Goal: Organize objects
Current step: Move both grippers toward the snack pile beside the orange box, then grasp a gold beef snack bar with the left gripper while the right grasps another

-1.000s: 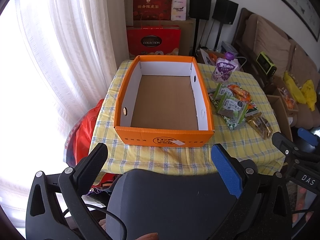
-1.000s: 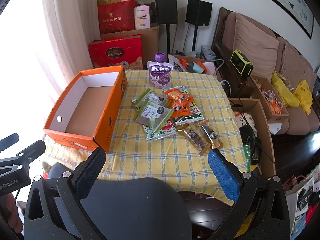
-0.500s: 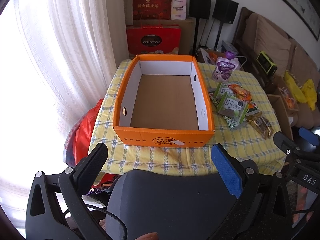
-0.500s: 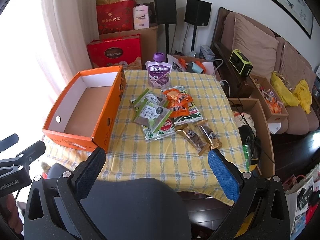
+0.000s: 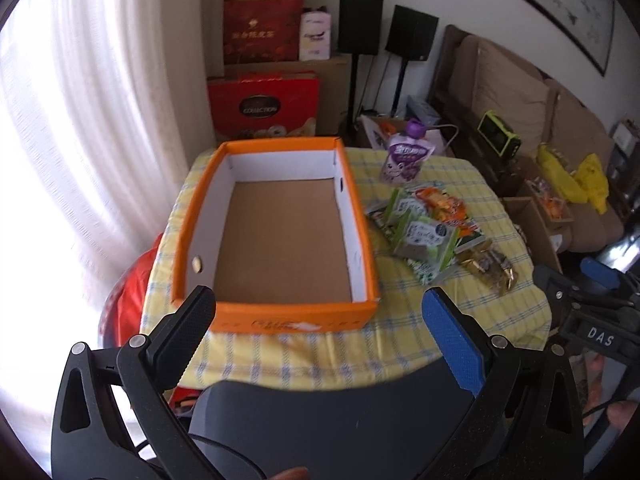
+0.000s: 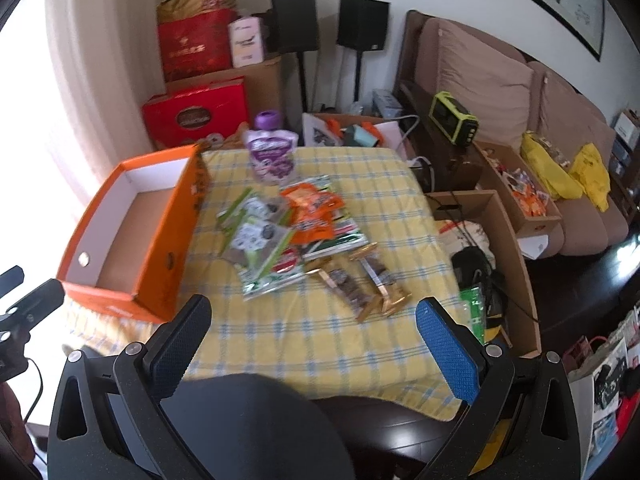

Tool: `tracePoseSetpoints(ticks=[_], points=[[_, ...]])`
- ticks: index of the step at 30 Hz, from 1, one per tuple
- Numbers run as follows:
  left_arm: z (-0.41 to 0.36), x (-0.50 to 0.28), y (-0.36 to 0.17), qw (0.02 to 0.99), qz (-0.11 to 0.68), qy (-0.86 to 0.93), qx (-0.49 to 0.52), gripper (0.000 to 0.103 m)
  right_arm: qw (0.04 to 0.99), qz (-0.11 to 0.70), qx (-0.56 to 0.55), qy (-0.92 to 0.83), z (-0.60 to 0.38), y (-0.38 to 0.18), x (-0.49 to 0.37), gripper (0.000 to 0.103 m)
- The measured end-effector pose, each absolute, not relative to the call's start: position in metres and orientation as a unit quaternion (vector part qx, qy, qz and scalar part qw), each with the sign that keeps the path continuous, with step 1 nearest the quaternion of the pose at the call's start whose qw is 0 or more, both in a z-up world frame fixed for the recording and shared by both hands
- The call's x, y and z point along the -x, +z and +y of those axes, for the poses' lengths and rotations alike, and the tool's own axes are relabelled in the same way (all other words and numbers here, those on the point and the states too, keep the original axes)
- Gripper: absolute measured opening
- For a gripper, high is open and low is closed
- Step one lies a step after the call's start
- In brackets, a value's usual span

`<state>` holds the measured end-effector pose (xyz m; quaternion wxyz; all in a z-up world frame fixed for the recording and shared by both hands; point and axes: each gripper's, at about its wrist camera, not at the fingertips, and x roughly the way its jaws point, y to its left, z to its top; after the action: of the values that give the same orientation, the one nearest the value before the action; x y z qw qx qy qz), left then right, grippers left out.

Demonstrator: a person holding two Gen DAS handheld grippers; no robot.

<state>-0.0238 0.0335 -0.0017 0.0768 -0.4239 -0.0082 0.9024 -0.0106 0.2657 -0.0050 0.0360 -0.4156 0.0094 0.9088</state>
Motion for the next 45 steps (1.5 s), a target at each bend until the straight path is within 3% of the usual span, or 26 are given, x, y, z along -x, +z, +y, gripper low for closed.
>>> tracePoseSetpoints(ticks=[7,12,24,26,30,35,39,45], points=[[0.049,0.043,-0.007,0.116,-0.025,0.895,0.429,0.103,0.058,0.015,0.376,0.925,0.306,-0.001,0.014,0.103],[0.065,0.055,-0.014,0.135,-0.019,0.892,0.43,0.103,0.065,-0.05,0.373,0.924,0.32,-0.013,0.024,0.103],[0.115,0.08,-0.034,0.181,-0.001,0.868,0.462,0.101,0.044,0.02,0.395,0.917,0.371,-0.047,0.039,0.103],[0.126,0.08,-0.037,0.188,0.004,0.865,0.464,0.097,0.044,0.021,0.404,0.914,0.375,-0.054,0.045,0.098],[0.151,0.08,-0.041,0.206,0.015,0.859,0.468,0.097,0.044,0.006,0.426,0.904,0.379,-0.071,0.056,0.077],[0.184,0.083,-0.056,0.213,0.037,0.849,0.483,0.077,0.014,0.016,0.451,0.893,0.383,-0.089,0.069,0.064],[0.199,0.089,-0.07,0.216,0.019,0.833,0.508,0.073,-0.008,0.03,0.453,0.891,0.385,-0.096,0.073,0.05],[0.204,0.092,-0.086,0.208,0.005,0.825,0.526,0.069,-0.055,0.011,0.461,0.886,0.37,-0.105,0.083,0.048]])
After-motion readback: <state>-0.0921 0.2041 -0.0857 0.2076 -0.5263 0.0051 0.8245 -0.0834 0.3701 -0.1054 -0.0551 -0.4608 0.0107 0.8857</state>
